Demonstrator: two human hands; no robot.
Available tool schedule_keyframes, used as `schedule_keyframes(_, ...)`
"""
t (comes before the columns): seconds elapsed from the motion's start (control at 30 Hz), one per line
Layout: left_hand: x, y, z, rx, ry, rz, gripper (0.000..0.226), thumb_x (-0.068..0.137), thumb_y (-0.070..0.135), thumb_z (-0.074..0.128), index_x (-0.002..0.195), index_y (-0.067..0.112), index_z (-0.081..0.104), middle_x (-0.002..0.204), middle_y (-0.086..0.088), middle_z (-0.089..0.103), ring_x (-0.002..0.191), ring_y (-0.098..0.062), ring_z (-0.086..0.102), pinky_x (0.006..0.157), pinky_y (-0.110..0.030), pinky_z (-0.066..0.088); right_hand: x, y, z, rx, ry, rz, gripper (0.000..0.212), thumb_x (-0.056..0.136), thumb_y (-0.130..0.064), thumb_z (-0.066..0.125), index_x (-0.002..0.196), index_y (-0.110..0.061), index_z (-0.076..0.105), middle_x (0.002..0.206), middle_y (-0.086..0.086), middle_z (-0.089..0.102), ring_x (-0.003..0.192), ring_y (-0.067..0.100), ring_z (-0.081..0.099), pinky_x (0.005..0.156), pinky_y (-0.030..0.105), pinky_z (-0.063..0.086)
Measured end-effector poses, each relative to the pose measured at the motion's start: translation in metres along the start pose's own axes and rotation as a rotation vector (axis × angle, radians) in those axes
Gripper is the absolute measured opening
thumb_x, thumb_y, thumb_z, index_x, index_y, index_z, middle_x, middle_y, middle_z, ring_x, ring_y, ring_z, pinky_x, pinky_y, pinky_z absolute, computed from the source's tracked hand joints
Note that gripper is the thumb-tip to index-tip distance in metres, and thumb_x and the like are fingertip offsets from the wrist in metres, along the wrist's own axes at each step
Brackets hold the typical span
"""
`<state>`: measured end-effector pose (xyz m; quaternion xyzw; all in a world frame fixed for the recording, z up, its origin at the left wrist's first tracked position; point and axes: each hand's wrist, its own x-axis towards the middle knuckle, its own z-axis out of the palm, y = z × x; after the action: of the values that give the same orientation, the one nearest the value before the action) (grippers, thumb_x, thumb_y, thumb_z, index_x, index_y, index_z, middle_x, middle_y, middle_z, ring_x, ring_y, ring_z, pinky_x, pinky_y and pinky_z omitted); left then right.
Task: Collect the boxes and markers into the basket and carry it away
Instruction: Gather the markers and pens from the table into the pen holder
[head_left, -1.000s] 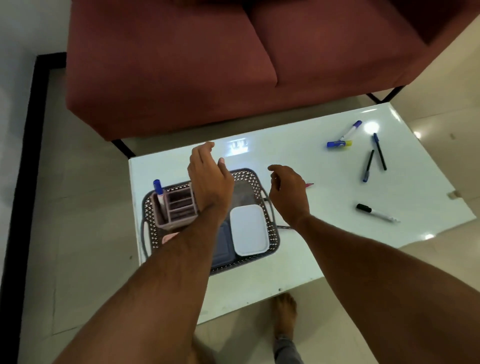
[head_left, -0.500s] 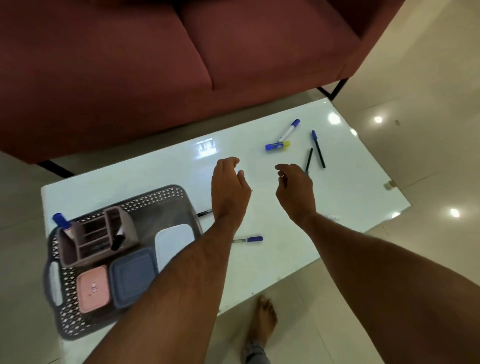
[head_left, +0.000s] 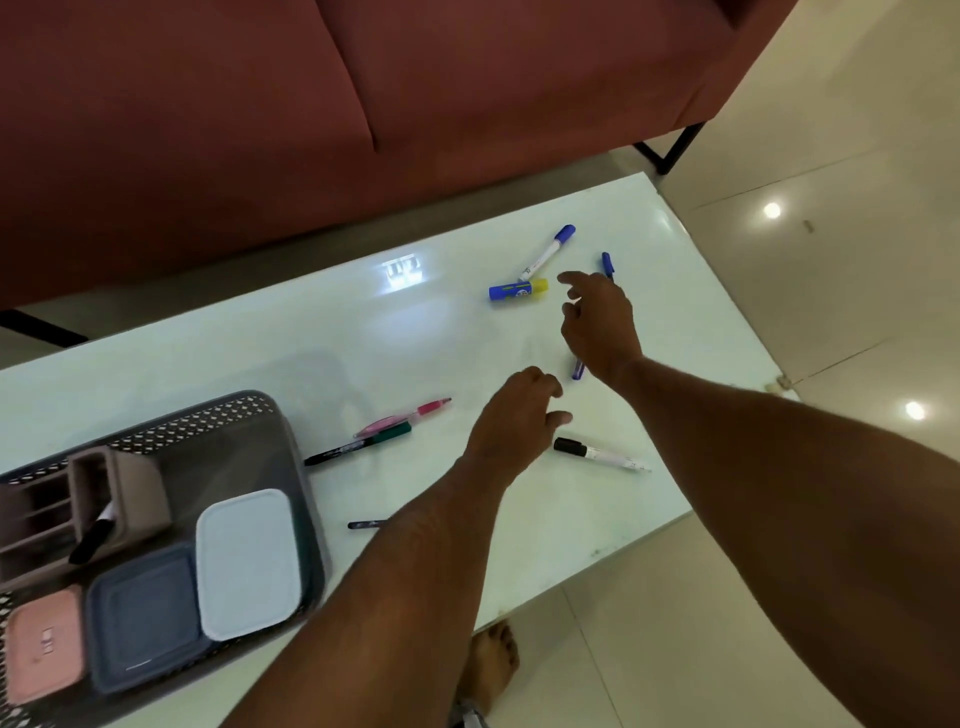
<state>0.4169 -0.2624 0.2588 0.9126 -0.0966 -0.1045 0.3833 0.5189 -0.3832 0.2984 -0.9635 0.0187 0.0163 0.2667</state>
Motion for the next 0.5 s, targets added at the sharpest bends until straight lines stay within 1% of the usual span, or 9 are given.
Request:
schedule_keyframes(0.07,0.008,0.002,0.010,0.027,-0.089,0.029,0.040,0.087,0.035,0.071,0.119,0.012,0.062,0.118,-0.004,0.061,0.113,-0.018,0.054,0.093,-0.032,0.047,0.025,0.007,0.004,-0.008,-0.030,0.010,0.042,0.095,-0.006,0.053,0.135,-0.016,0.058,0.126,0.011,0.062,0.114,0.022,0.061,0.090,0.022,0.039)
schedule_keyframes(0.13,0.010,0.001,0.017,0.046,-0.147,0.098,0.044,0.084,0.036,0.074,0.118,0.011,0.062,0.117,-0.004,0.061,0.113,-0.018,0.053,0.094,-0.033,0.046,0.042,0.010,0.007,-0.025,-0.045,0.016,0.041,0.096,-0.010,0.054,0.137,-0.016,0.057,0.129,0.012,0.059,0.118,0.024,0.059,0.092,0.024,0.039)
schedule_keyframes(0.2,0.013,-0.003,0.025,0.064,-0.197,0.158,0.046,0.080,0.033,0.078,0.116,0.010,0.063,0.115,-0.004,0.061,0.111,-0.020,0.053,0.093,-0.035,0.047,0.060,0.014,0.011,-0.036,-0.068,0.029,0.042,0.096,-0.011,0.054,0.138,-0.016,0.056,0.132,0.012,0.057,0.122,0.025,0.056,0.095,0.025,0.039)
schedule_keyframes(0.3,0.019,-0.010,0.032,0.121,-0.253,0.222,0.045,0.077,0.029,0.081,0.114,0.010,0.065,0.110,-0.004,0.062,0.104,-0.021,0.054,0.086,-0.036,0.047,0.082,0.018,0.023,-0.041,-0.116,0.037,0.045,0.095,-0.010,0.054,0.140,-0.017,0.055,0.133,0.013,0.058,0.122,0.025,0.055,0.099,0.026,0.039)
schedule_keyframes(0.37,0.023,-0.015,0.037,0.168,-0.246,0.299,0.039,0.075,0.025,0.081,0.108,0.010,0.067,0.103,-0.004,0.061,0.097,-0.022,0.055,0.080,-0.037,0.047,0.095,0.020,0.032,-0.029,-0.155,0.054,0.050,0.093,-0.006,0.053,0.142,-0.017,0.053,0.138,0.011,0.057,0.127,0.025,0.054,0.103,0.027,0.039)
schedule_keyframes(0.5,0.026,-0.020,0.042,0.212,-0.196,0.453,0.011,0.078,0.015,0.074,0.087,0.014,0.067,0.084,-0.001,0.058,0.082,-0.021,0.053,0.066,-0.037,0.045,0.114,0.021,0.045,-0.045,-0.206,0.071,0.054,0.094,-0.008,0.049,0.147,-0.020,0.047,0.146,0.016,0.049,0.133,0.031,0.048,0.109,0.033,0.038)
